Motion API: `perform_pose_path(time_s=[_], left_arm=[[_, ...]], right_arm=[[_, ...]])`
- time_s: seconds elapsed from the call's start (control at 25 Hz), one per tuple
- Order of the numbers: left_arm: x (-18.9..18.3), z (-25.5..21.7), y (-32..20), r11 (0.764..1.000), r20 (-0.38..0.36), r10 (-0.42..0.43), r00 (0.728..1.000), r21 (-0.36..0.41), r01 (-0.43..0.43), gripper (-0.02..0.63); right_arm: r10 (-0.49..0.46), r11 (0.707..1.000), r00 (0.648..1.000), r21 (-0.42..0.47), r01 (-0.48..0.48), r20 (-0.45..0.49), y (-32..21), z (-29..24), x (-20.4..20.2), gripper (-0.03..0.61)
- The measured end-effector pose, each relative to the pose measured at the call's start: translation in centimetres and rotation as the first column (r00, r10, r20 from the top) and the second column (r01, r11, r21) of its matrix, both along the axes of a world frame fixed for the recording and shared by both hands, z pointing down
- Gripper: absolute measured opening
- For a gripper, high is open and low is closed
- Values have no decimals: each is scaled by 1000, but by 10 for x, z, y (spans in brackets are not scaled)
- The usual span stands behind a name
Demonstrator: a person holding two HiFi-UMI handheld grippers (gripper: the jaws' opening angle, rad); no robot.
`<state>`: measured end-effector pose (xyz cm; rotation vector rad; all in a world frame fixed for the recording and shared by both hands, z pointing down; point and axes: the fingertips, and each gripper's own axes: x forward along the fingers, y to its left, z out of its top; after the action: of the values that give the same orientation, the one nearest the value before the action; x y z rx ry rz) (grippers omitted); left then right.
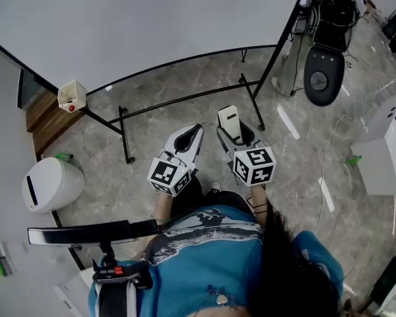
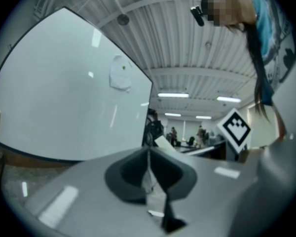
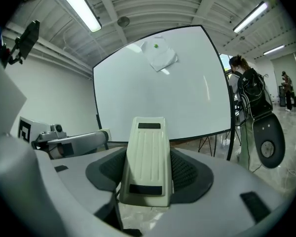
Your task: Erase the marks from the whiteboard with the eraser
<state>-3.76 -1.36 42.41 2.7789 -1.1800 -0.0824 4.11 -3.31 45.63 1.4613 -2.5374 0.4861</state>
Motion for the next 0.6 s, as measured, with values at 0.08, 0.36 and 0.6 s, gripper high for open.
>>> perform_pose_path(time_s=[0.08,0.36,0.6], left_arm=[[-2,1,-14,1000,-13,-13,1000,-10,13,5],[16,20,-73,999,-14,27,1000,-35,-28,5],[31,18,-150,995,29,103,994,11,-103,5]], right_arm=[[9,1000,1000,3,-9,-8,-12,4,4,264],[16,999,995,40,-20,94,-61,6,17,264],[68,982,997,172,-73,35,-156,-17,34,264]])
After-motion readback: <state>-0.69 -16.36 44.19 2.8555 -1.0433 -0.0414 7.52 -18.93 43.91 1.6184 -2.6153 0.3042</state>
